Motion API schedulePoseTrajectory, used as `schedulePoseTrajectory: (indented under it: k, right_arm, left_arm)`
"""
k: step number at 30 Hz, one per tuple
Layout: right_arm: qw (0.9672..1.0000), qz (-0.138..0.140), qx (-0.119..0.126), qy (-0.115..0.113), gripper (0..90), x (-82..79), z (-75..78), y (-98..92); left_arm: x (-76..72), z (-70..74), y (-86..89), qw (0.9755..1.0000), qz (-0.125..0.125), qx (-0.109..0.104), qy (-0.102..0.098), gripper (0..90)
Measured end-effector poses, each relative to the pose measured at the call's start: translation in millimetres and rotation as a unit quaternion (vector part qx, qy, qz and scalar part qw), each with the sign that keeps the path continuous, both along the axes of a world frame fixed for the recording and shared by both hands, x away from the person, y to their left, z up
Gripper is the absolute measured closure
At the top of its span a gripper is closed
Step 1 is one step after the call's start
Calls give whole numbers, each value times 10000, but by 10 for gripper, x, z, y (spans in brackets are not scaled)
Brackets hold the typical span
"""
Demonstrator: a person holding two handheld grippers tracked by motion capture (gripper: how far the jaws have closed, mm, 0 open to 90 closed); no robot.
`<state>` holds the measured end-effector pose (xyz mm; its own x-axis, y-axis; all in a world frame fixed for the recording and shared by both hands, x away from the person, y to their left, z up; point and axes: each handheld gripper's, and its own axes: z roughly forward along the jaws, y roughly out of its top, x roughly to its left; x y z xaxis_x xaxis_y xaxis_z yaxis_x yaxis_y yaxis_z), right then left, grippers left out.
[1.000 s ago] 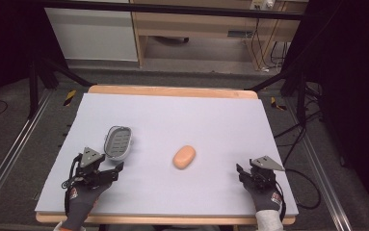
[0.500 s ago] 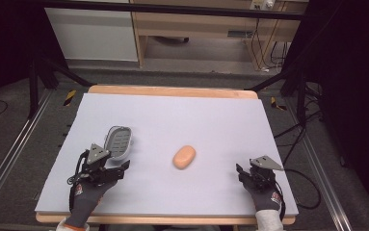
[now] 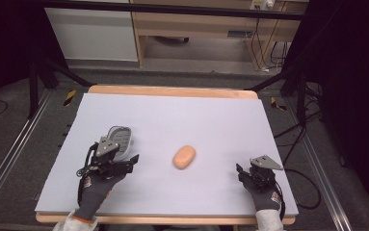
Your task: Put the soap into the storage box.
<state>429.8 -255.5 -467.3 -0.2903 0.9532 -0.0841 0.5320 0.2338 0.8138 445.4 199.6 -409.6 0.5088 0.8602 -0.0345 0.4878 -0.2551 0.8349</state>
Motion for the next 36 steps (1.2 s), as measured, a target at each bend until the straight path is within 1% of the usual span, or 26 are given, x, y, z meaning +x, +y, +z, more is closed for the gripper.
schedulePoseTrajectory:
  k: [2,6,8,13,16,19,22,25,32,33,36]
  right_arm:
    - [10000,-14,-17,2,426,2,-3,2]
    - [10000,-26,-12,16,426,4,-1,4]
    - [10000,-26,-17,12,426,4,-1,4]
    - [10000,-55,-3,11,425,7,-1,4]
    - [10000,-61,-15,4,424,8,1,4]
    - [10000,-63,-33,7,423,12,1,8]
    - [10000,-59,-31,0,423,14,1,8]
    - [10000,-63,-44,-10,423,17,0,16]
    - [10000,-65,-50,7,423,24,-2,20]
    - [10000,-67,-54,11,423,24,-2,20]
    - [10000,-78,-50,16,423,24,-1,20]
  left_arm:
    - [17,14,-42,10000,-43,38,12,210]
    - [45,29,-112,10000,-79,24,10,209]
    - [79,40,-199,9999,-138,32,21,209]
    - [122,49,-320,9997,-223,55,34,205]
    - [137,50,-353,9997,-250,61,46,205]
    - [167,48,-429,9996,-278,75,60,203]
    - [181,50,-458,9995,-304,92,70,201]
    - [207,50,-523,9994,-320,78,77,201]
    - [244,37,-605,9991,-389,138,114,200]
    - [251,29,-640,9990,-402,128,118,200]
    - [260,23,-678,9987,-448,199,140,200]
